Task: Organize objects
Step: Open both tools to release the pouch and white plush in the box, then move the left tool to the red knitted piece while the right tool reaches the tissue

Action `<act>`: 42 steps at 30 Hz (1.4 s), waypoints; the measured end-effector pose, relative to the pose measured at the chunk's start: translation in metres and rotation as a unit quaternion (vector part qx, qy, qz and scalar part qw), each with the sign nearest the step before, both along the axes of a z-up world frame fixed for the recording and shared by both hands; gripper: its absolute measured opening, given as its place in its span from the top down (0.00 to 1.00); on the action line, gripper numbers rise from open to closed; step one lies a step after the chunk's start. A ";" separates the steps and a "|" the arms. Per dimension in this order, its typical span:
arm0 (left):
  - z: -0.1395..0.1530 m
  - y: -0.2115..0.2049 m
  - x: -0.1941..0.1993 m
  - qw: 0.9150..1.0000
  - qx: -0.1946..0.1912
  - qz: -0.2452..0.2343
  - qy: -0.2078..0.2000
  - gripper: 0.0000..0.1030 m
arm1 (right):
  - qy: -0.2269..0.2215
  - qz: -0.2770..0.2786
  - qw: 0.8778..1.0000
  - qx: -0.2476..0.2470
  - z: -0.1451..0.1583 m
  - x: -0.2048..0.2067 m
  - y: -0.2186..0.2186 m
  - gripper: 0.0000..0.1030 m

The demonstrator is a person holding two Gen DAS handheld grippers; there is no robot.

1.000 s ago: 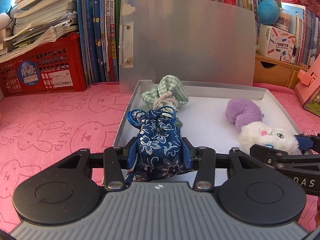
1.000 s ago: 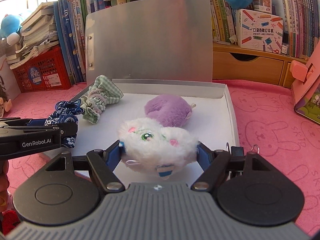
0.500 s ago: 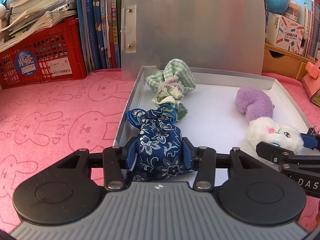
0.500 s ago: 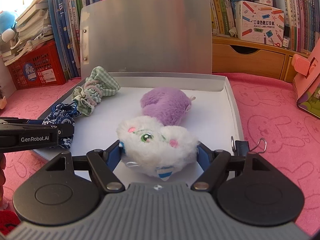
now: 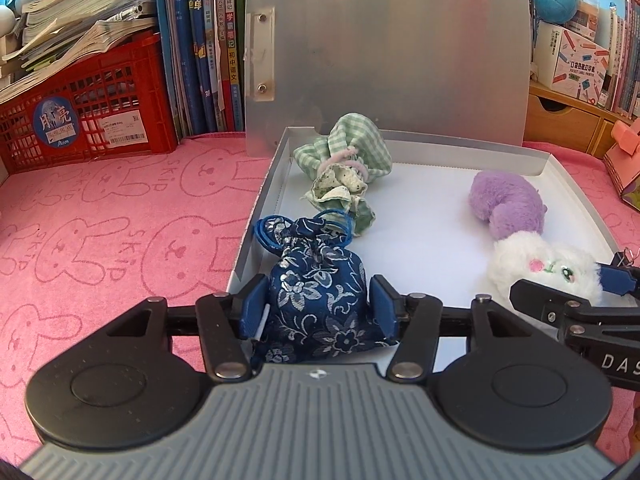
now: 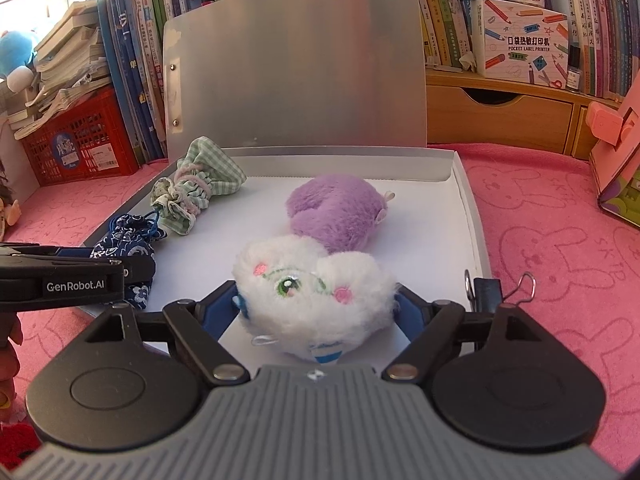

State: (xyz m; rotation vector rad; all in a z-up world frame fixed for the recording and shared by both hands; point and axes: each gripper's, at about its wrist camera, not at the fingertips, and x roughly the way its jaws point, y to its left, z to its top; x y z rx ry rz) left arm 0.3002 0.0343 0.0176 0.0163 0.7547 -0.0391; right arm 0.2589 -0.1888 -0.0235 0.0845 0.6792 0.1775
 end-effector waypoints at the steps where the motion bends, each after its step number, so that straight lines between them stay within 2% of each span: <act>1: 0.003 -0.001 -0.002 1.000 0.001 -0.002 -0.003 0.32 | -0.001 0.003 1.000 0.002 0.002 -0.001 -0.001 0.14; 3: 0.012 -0.004 -0.010 1.000 0.011 -0.004 -0.017 0.22 | -0.009 0.009 1.000 0.002 0.009 -0.005 -0.002 0.13; 9: 0.033 -0.011 -0.039 0.998 0.028 -0.024 -0.045 0.17 | -0.045 0.024 0.999 -0.005 0.034 -0.031 -0.008 0.11; 18: 0.051 -0.016 -0.105 0.996 0.007 -0.055 -0.074 0.10 | -0.097 0.058 0.993 -0.030 0.056 -0.095 -0.024 0.09; 23: 0.045 -0.016 -0.146 0.994 -0.002 -0.069 -0.085 0.08 | -0.119 0.072 0.989 -0.053 0.054 -0.136 -0.030 0.07; 32: 0.021 -0.012 -0.203 0.991 -0.024 -0.080 -0.102 0.05 | -0.136 0.091 0.982 -0.089 0.031 -0.198 -0.031 0.05; 42: -0.006 -0.013 -0.226 0.991 -0.033 -0.079 -0.106 0.04 | -0.128 0.074 0.986 -0.080 0.008 -0.249 -0.037 0.04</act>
